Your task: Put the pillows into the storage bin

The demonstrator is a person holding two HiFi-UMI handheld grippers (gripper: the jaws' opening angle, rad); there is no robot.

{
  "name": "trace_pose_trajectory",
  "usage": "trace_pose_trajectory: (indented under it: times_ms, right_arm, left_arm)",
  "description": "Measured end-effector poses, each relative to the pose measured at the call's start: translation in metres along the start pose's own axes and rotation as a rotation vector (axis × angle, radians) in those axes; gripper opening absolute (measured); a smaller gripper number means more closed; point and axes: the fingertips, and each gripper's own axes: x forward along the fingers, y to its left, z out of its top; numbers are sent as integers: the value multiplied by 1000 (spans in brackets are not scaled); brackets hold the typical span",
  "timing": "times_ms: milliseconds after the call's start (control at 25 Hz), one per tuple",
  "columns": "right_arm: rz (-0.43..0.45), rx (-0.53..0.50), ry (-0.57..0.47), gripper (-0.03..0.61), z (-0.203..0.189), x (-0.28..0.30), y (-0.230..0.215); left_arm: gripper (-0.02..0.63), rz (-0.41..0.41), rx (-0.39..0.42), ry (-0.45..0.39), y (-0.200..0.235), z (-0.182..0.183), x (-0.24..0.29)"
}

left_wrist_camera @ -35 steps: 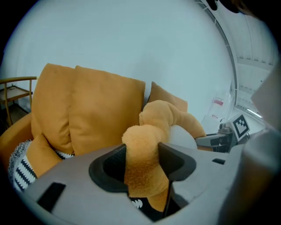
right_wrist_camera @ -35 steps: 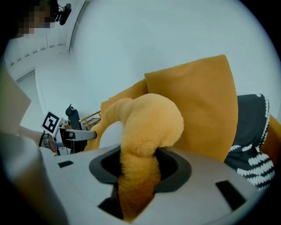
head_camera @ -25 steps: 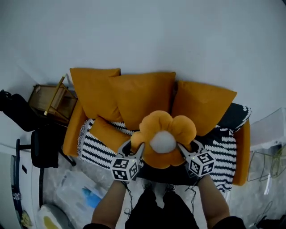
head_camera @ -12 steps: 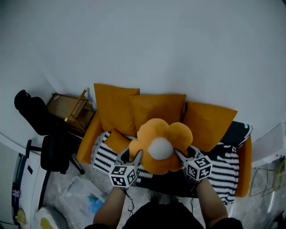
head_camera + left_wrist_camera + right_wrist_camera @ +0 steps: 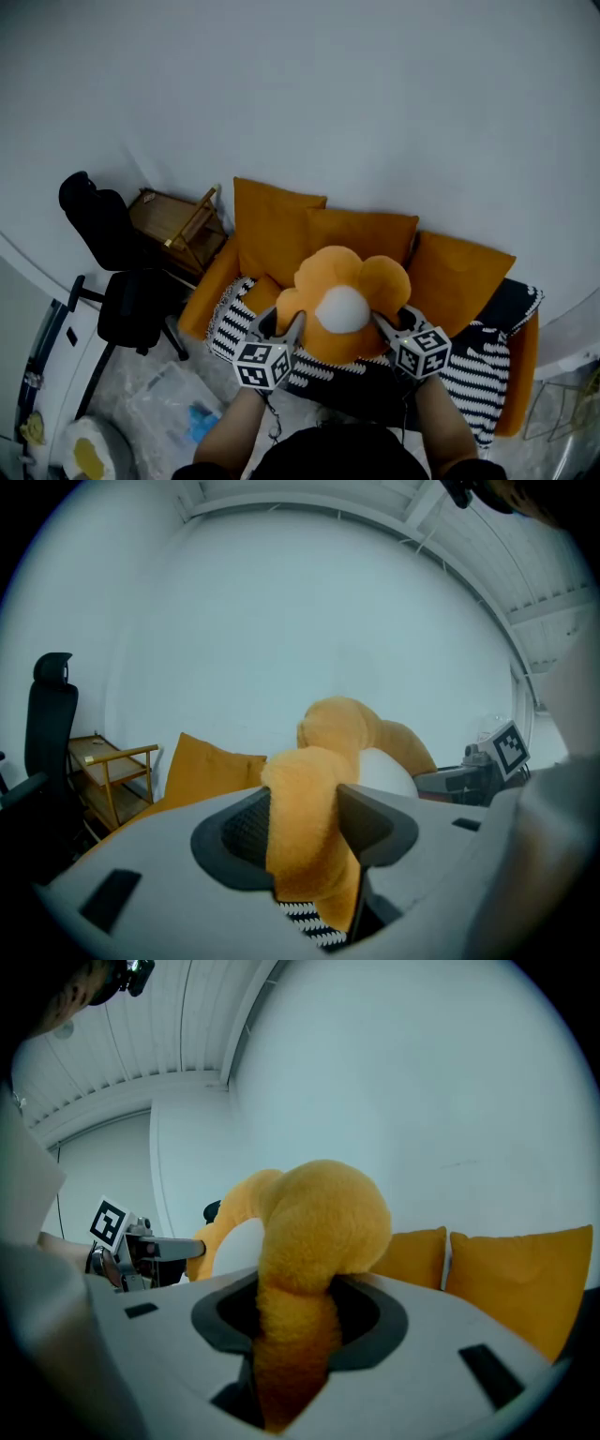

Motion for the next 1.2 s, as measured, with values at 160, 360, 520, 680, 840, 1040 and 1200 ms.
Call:
trace_pose_trajectory:
  times_ms: [160, 360, 520, 680, 840, 1040, 1200]
  right_arm:
    - [65, -7, 5, 170, 2, 8, 11]
    - [171, -36, 33, 168, 3, 7, 24]
    - [264, -73, 58, 167, -1, 5, 37]
    - [371, -111, 79, 167, -9, 0, 62]
    - [469, -134, 110, 167, -26, -6, 90]
    - [589, -152, 161, 166, -53, -3, 131]
    - [665, -168, 192, 166, -70, -6, 179]
  left_arm:
    - [207, 64, -7, -12, 6, 2, -15]
    - [206, 171, -44, -28, 0, -4, -44]
    - [206, 268, -74, -43, -9, -14, -72]
    - [206, 378, -111, -61, -16, -29, -113]
    - [206, 480, -145, -71, -25, -48, -154]
    - [206, 610, -197, -80, -25, -78, -204]
    - [204, 688, -226, -94, -20, -94, -256]
